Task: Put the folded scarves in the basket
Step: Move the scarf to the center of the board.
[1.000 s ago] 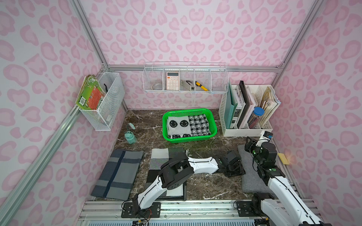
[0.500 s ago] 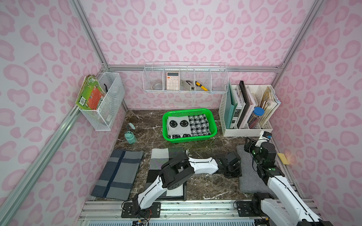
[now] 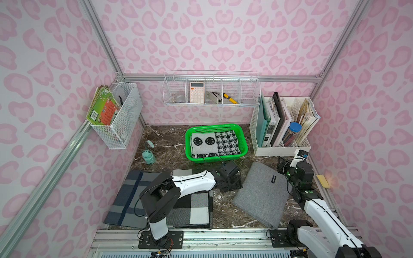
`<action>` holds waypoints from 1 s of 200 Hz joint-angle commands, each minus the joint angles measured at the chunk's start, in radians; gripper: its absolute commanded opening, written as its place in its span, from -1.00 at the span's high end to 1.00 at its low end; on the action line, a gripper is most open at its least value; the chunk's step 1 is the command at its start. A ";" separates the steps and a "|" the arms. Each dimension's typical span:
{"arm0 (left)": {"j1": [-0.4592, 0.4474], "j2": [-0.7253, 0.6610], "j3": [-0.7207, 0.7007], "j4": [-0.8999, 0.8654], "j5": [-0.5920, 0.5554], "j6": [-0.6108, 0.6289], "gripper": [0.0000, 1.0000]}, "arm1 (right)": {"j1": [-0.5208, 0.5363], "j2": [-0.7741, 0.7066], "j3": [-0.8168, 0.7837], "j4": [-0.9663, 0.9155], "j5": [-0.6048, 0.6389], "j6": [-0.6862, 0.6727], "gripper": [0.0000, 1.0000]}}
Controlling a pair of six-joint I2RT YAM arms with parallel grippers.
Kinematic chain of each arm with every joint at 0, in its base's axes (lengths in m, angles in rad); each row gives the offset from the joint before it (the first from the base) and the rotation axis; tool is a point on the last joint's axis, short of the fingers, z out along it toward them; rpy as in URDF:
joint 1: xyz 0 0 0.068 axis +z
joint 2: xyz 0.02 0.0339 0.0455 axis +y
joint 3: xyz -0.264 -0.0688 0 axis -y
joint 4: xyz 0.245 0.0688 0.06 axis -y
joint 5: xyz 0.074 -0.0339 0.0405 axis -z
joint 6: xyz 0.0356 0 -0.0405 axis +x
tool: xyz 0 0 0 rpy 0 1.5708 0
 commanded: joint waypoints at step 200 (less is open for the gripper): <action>-0.281 -0.073 -0.250 0.276 -0.088 -0.320 -0.22 | 0.205 0.207 0.048 -0.311 -0.059 0.020 0.11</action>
